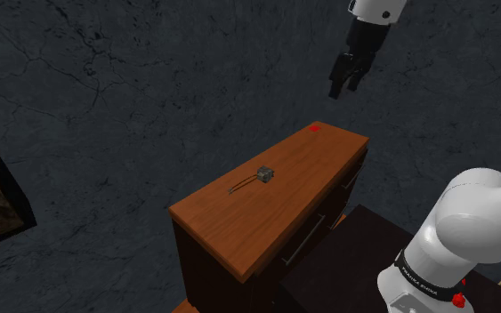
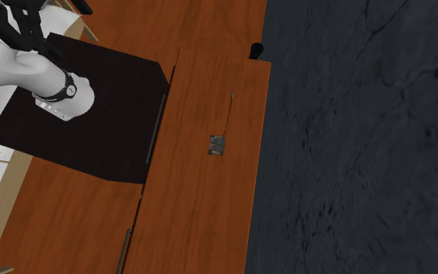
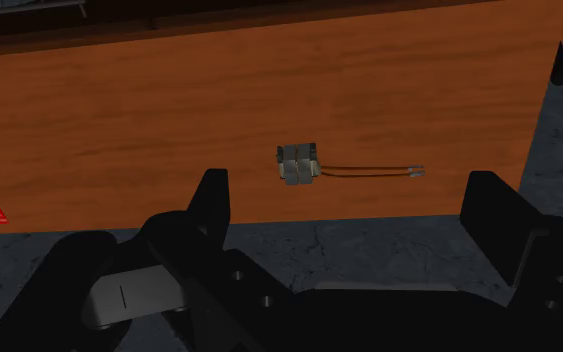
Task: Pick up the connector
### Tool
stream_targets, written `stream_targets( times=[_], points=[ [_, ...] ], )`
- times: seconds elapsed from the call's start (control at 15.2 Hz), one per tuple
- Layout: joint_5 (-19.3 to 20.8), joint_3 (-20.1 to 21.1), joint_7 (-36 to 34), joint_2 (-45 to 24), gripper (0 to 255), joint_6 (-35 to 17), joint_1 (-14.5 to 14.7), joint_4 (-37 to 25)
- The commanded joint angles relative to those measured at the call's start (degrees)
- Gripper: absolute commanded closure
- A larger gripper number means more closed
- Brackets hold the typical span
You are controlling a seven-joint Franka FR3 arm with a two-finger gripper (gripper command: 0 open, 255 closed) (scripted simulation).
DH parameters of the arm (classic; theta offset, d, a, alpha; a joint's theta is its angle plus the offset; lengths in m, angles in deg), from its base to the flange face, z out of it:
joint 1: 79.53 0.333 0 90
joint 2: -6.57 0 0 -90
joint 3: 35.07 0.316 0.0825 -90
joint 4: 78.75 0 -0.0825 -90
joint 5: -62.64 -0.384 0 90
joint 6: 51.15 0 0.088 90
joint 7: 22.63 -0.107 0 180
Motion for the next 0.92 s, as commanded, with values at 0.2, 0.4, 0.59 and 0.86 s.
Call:
stream_targets(
  times=[0.2,0.4,0.59,0.86],
  points=[
    [0.14,-0.84,0.93,-3.22,0,-5.27,0.05,2.7],
    [0.23,-1.66,1.89,-7.09,0,-10.54,0.1,4.76],
    [0.23,-2.45,2.88,-11.57,0,-15.76,0.17,6.16],
    [0.06,-3.46,4.29,-18.43,0,-22.54,0.32,6.99]
  ],
)
